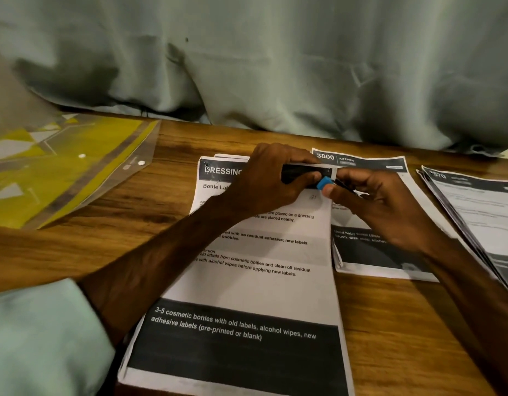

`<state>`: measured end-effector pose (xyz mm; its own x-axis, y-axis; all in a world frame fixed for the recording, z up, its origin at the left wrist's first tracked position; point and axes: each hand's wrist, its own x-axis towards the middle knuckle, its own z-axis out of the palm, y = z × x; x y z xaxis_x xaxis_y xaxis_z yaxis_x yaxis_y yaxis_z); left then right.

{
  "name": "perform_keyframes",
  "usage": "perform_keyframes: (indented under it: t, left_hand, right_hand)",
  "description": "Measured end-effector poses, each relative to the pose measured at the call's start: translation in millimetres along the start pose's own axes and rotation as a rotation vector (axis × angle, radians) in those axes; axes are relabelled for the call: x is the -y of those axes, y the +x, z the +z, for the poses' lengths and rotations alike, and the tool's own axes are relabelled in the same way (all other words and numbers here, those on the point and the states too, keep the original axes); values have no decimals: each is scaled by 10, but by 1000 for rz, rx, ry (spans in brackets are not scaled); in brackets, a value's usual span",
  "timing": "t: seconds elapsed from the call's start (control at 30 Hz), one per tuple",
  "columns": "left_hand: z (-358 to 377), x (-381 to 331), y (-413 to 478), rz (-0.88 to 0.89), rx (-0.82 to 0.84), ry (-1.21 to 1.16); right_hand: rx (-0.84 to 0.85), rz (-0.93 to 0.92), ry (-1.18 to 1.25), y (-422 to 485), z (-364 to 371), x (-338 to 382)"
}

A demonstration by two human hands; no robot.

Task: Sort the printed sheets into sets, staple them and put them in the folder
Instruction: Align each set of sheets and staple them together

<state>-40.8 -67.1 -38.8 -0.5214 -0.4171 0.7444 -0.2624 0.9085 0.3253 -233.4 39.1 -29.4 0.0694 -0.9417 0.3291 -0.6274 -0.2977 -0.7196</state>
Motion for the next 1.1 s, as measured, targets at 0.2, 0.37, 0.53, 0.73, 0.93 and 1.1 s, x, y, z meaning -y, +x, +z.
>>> perform_keyframes:
  t: [0.2, 0.37, 0.53, 0.73, 0.93, 1.1]
  left_hand:
    - [57, 88, -17, -82, 53, 36]
    - [68, 93, -13, -73, 44, 37]
    - [75, 99, -16, -49, 22, 41]
    - [54, 63, -9, 33, -20, 60]
    - [47, 39, -3, 52, -15, 55]
    - [36, 43, 7, 54, -9, 66]
  right_hand:
    - [3, -25, 42, 5, 23, -5]
    - [-1, -48, 55, 11, 35, -15]
    - [-10, -36, 70, 25, 37, -44]
    - [-6, -36, 117, 30, 34, -70]
    - [-11, -49, 109, 28, 34, -104]
    - [5, -54, 105, 22, 29, -102]
